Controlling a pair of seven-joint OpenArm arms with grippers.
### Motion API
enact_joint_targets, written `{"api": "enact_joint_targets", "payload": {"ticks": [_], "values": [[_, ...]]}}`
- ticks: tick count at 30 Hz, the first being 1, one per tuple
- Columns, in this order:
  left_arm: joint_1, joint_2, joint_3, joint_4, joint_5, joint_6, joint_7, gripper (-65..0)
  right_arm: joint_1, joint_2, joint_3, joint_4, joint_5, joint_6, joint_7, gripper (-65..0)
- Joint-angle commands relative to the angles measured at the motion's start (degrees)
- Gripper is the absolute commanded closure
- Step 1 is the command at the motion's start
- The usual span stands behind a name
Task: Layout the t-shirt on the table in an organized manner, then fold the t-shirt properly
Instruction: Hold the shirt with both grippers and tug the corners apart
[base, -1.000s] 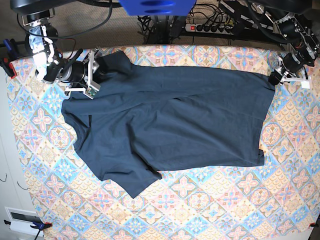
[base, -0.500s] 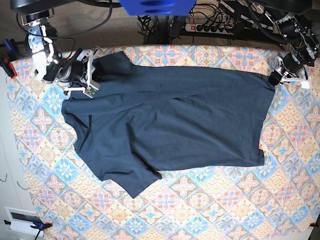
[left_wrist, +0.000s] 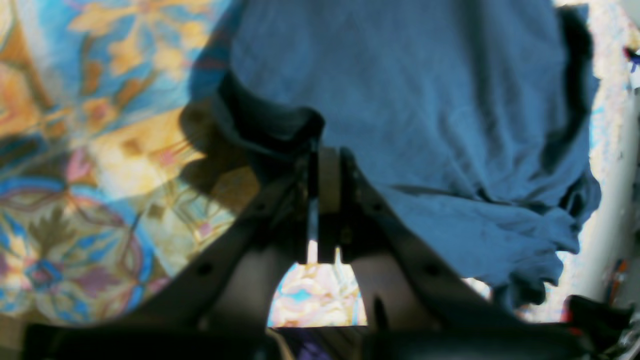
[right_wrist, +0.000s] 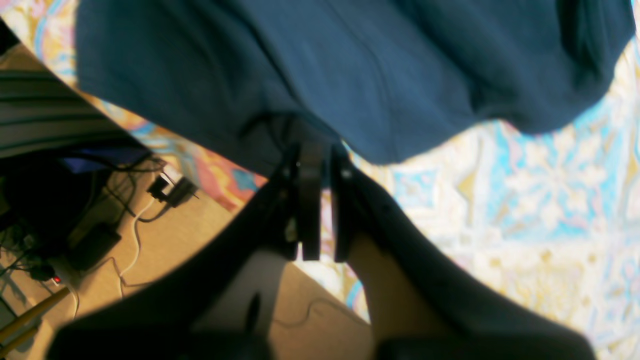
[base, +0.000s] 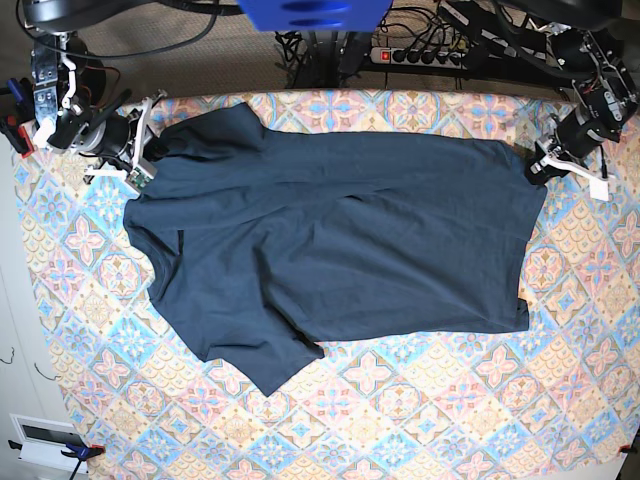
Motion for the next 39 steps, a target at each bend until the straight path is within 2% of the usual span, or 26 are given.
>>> {"api": "enact_joint_targets", "payload": {"ticks": [1, 3, 7, 9, 14, 20, 26, 28, 31, 35, 39], "values": [[0.6, -1.0, -0.7, 0.8, -0.2, 0.0, -0.5, 0.0, 0.4, 0.9, 0.5, 0.5, 0.3, 0.1, 0.6, -4.6], [0.8, -1.0, -0.7, 0.8, -0.2, 0.0, -0.5, 0.0, 0.4, 0.7, 0.4, 0.5, 0.2, 0.1, 0.6, -8.6], [0.9, -1.0, -0.9, 0.6, 0.0, 0.0, -0.5, 0.0, 0.4, 0.6, 0.4, -1.4, 0.2, 0.1, 0.9, -20.3], [1.5, -1.0, -2.2, 0.6, 0.0, 0.0, -0.5, 0.0, 0.4, 0.6, 0.4, -3.3, 0.2, 0.1, 0.9, -23.7], [1.8, -0.9, -4.0, 0.6, 0.0, 0.0, -0.5, 0.0, 0.6, 0.8, -3.2, -6.3, 0.1, 0.1, 1.2, -24.0], [1.8, -0.8, -4.0, 0.6, 0.0, 0.0, -0.5, 0.0, 6.8, 0.7, -9.4, -7.4, 0.0, 0.1, 1.2, -24.0], [1.8, -0.6, -4.0, 0.6, -0.2, 0.0, -0.5, 0.0, 7.1, 0.6, -10.1, -8.4, -8.0, 0.1, 1.3, -23.9], [1.8, -0.6, -4.0, 0.6, -0.2, 0.0, -0.5, 0.0, 7.1, 0.6, -10.1, -8.4, -9.0, 0.1, 1.3, -23.9], [1.7, -0.6, -4.0, 0.6, -0.2, 0.0, -0.5, 0.0, 7.0, 0.6, -10.8, -8.4, -9.0, 0.1, 1.3, -19.4], [1.5, -0.6, -3.8, 0.6, -0.2, 0.0, -0.6, 0.0, 6.9, 0.6, -12.5, -8.0, -8.8, 0.1, 1.2, -2.9], [1.5, -0.8, -3.8, 0.6, -0.2, 0.0, -0.6, 0.0, 6.0, 1.0, -12.1, -5.0, -8.7, 0.1, 1.2, -3.6]]}}
